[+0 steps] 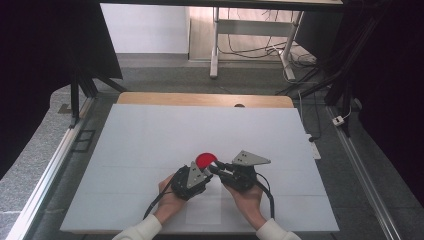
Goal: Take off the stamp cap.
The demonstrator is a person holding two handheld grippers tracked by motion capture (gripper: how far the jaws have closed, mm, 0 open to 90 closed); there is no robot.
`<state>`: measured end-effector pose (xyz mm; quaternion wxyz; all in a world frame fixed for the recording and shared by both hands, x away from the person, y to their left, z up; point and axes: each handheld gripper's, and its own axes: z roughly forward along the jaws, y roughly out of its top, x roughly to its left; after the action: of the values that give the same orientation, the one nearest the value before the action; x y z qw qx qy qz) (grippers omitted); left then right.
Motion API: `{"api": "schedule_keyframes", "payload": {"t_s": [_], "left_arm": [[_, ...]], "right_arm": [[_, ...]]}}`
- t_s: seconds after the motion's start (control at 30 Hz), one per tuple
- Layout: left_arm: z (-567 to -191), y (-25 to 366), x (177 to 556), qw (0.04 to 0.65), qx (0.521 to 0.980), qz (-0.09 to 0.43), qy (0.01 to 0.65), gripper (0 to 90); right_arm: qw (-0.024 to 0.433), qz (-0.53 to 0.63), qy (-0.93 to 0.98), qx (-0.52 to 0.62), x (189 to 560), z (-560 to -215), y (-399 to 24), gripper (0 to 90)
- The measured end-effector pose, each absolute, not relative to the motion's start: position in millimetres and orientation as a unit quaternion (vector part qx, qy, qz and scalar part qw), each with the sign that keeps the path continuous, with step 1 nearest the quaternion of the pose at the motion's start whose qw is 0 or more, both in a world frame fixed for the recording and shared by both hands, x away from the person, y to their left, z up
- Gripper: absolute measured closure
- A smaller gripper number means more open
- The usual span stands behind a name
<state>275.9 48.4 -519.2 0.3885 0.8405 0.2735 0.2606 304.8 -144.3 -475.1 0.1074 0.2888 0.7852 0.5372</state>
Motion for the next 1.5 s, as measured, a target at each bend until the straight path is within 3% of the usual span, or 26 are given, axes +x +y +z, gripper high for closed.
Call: {"api": "schedule_keyframes", "payload": {"t_s": [0.13,0.27,0.9,1.5], "left_arm": [[-520,46,275,0.378,0.844,0.268,0.271,66.0],[-523,54,281,0.395,0.837,0.236,0.297,66.0],[-515,64,280,0.418,0.82,0.244,0.304,65.7],[-501,99,270,0.447,0.805,0.231,0.313,65.6]], "right_arm": [[0.112,0.534,0.789,0.283,304,-475,-143,75.1],[0.136,0.545,0.777,0.283,303,-468,-149,75.3],[0.113,0.558,0.767,0.296,308,-467,-156,75.2],[0.117,0.568,0.76,0.294,312,-466,-163,75.1]]}}
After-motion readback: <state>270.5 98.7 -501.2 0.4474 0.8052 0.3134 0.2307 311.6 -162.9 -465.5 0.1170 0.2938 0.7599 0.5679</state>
